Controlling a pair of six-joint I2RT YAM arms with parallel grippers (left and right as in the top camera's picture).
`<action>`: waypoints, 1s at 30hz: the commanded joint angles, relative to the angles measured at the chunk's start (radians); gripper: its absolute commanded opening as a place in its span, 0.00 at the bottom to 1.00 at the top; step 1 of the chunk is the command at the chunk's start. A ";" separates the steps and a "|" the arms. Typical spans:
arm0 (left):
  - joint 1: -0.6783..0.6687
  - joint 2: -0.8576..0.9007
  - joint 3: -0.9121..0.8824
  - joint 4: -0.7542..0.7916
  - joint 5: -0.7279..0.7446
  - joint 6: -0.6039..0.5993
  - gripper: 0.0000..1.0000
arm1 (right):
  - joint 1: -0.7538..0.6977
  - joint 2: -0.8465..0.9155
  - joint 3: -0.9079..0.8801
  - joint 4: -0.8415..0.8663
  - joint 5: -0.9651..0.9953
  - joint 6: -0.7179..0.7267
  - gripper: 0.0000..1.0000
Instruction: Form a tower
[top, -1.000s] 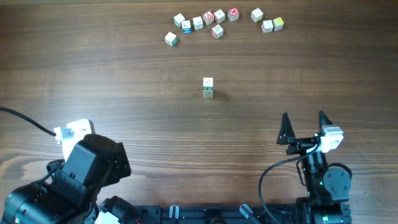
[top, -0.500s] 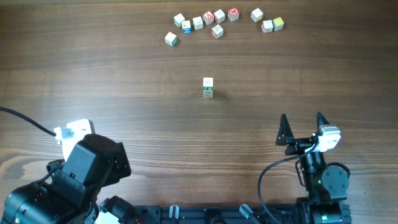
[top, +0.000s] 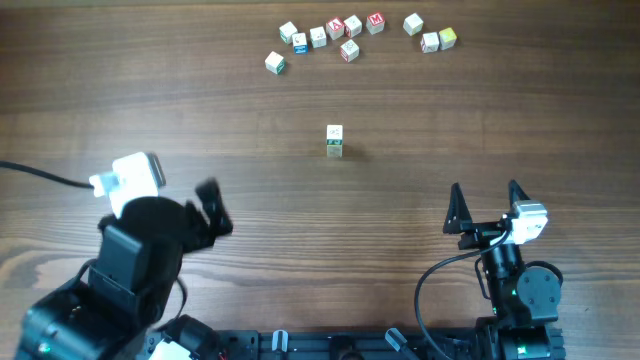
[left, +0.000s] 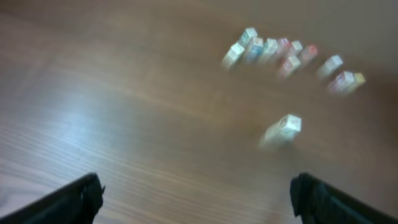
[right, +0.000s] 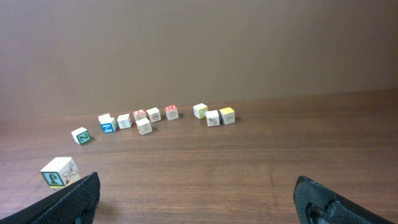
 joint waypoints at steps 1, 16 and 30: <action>0.127 -0.114 -0.274 0.373 0.152 0.266 1.00 | -0.003 -0.014 -0.002 0.002 -0.017 -0.003 1.00; 0.355 -0.795 -1.253 1.342 0.269 0.306 1.00 | -0.003 -0.014 -0.002 0.003 -0.017 -0.004 0.99; 0.385 -0.795 -1.253 1.122 0.357 0.436 1.00 | -0.003 -0.014 -0.002 0.002 -0.017 -0.004 1.00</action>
